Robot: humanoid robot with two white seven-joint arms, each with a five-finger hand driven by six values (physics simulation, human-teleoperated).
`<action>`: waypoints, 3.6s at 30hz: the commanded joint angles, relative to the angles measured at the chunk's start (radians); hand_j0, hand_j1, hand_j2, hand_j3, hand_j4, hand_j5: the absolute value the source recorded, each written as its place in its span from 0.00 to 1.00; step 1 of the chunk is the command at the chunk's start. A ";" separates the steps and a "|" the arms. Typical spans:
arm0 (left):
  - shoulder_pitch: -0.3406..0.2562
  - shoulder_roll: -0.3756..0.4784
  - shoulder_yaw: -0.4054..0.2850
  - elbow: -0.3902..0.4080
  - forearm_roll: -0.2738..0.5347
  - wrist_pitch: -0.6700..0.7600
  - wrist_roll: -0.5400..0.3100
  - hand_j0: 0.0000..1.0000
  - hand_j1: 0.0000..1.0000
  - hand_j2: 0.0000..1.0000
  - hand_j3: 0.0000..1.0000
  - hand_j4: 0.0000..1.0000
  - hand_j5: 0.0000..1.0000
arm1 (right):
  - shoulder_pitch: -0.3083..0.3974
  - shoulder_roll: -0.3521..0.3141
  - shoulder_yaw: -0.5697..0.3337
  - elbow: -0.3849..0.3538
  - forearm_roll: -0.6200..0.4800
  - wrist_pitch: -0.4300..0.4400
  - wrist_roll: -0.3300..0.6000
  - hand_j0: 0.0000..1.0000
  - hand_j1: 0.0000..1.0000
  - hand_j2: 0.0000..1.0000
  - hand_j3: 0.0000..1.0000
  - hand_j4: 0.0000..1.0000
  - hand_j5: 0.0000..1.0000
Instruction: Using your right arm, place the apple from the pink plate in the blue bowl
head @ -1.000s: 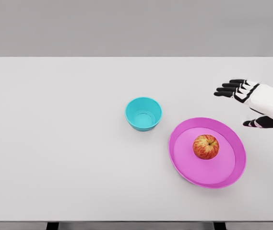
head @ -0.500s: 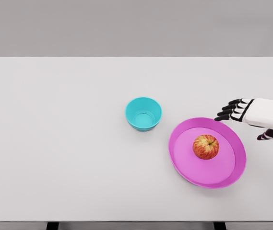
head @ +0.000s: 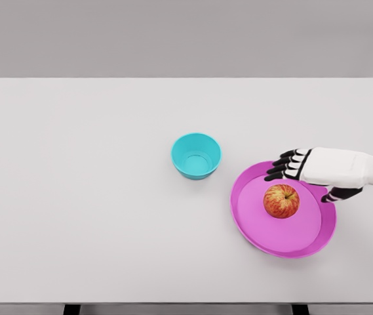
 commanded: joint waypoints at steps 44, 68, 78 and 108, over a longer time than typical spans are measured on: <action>0.000 0.000 0.000 0.000 0.000 0.000 0.000 1.00 1.00 1.00 1.00 1.00 1.00 | -0.129 0.088 0.226 0.119 0.005 0.003 -0.002 1.00 1.00 1.00 1.00 1.00 1.00; 0.000 0.000 0.000 0.000 0.000 0.000 0.001 1.00 1.00 1.00 1.00 1.00 1.00 | -0.129 0.088 0.252 0.121 0.006 0.003 0.000 0.52 0.52 0.52 0.52 0.52 0.52; 0.000 0.000 0.000 0.000 0.000 0.000 0.000 1.00 1.00 1.00 1.00 1.00 1.00 | -0.150 0.087 0.243 0.113 0.008 0.003 -0.002 0.52 0.52 0.52 0.52 0.52 0.52; 0.000 0.000 0.000 0.000 0.000 0.000 0.000 1.00 1.00 1.00 1.00 1.00 1.00 | -0.353 0.311 0.249 0.311 0.025 0.003 -0.002 0.52 0.52 0.52 0.52 0.52 0.52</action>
